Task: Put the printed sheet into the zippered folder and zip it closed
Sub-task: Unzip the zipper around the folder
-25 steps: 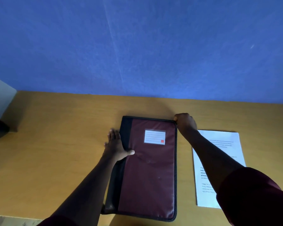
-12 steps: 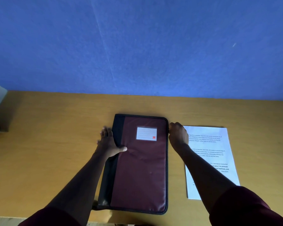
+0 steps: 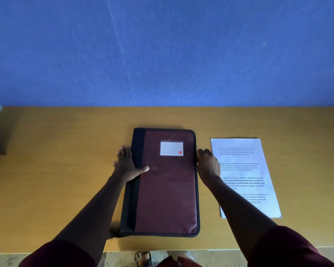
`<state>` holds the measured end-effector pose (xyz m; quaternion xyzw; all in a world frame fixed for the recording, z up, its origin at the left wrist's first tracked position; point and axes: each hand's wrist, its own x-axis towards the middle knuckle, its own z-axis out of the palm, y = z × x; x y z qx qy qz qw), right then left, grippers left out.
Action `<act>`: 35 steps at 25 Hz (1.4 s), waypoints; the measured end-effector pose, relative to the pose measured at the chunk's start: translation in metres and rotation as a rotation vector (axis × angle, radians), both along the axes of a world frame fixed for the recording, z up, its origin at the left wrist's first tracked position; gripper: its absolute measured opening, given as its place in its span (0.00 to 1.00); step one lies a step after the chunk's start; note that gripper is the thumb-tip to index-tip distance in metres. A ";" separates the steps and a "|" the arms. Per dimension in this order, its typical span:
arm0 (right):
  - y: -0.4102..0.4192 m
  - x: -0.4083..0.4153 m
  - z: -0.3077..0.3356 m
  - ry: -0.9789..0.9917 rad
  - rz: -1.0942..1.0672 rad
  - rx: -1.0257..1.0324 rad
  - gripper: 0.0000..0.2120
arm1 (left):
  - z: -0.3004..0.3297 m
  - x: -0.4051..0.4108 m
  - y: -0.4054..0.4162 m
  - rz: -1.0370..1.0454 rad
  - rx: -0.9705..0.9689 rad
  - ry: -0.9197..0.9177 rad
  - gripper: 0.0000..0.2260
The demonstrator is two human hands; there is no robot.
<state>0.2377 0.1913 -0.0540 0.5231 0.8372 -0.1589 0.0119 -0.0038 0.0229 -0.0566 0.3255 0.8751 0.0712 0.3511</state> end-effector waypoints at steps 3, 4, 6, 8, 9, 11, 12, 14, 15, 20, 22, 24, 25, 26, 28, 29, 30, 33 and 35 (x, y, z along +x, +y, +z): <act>-0.016 0.009 -0.001 -0.005 -0.005 0.002 0.05 | -0.002 0.008 -0.019 -0.036 0.017 -0.004 0.57; -0.021 0.011 -0.001 -0.007 -0.012 0.001 0.04 | -0.003 0.011 -0.027 -0.048 0.021 0.000 0.57; -0.029 0.014 -0.001 -0.019 -0.022 0.005 0.04 | -0.004 0.017 -0.040 -0.068 0.026 0.007 0.57; -0.038 0.020 -0.001 -0.033 -0.026 0.016 0.04 | -0.003 0.022 -0.051 -0.089 0.030 0.007 0.57; -0.042 0.024 -0.001 -0.037 -0.027 0.020 0.04 | -0.003 0.024 -0.055 -0.102 0.028 0.010 0.56; -0.050 0.030 -0.003 -0.050 -0.025 0.028 0.05 | -0.002 0.028 -0.064 -0.131 0.015 0.019 0.56; -0.055 0.033 -0.004 -0.057 -0.025 0.029 0.05 | -0.002 0.030 -0.069 -0.143 0.011 0.020 0.55; -0.064 0.039 -0.007 -0.057 -0.022 0.032 0.04 | -0.002 0.034 -0.080 -0.160 0.013 0.018 0.55; -0.068 0.042 -0.008 -0.054 -0.023 0.031 0.05 | -0.002 0.036 -0.086 -0.170 0.012 0.020 0.54; -0.091 0.056 -0.011 -0.022 -0.045 0.029 0.06 | -0.007 0.047 -0.115 -0.216 0.027 0.035 0.52; -0.101 0.061 -0.009 -0.021 -0.054 0.036 0.08 | -0.009 0.050 -0.124 -0.234 0.032 0.031 0.52; -0.109 0.066 -0.008 -0.024 -0.057 0.039 0.09 | -0.011 0.052 -0.131 -0.242 0.033 0.025 0.52; -0.114 0.069 -0.008 -0.022 -0.060 0.033 0.09 | -0.011 0.053 -0.135 -0.245 0.032 0.024 0.52; -0.119 0.072 -0.008 -0.020 -0.068 0.027 0.08 | -0.012 0.054 -0.138 -0.251 0.029 0.023 0.52; -0.129 0.077 -0.007 -0.016 -0.093 0.021 0.06 | -0.012 0.056 -0.145 -0.268 0.027 0.030 0.51; -0.134 0.079 -0.007 -0.014 -0.103 0.022 0.06 | -0.012 0.057 -0.148 -0.275 0.026 0.034 0.51; -0.140 0.081 -0.007 -0.010 -0.109 0.024 0.06 | -0.012 0.058 -0.151 -0.281 0.025 0.037 0.50; -0.155 0.089 -0.007 -0.009 -0.125 0.019 0.06 | -0.012 0.063 -0.161 -0.290 0.023 0.038 0.49; -0.164 0.095 -0.007 -0.008 -0.134 0.013 0.06 | -0.012 0.064 -0.167 -0.293 0.027 0.024 0.49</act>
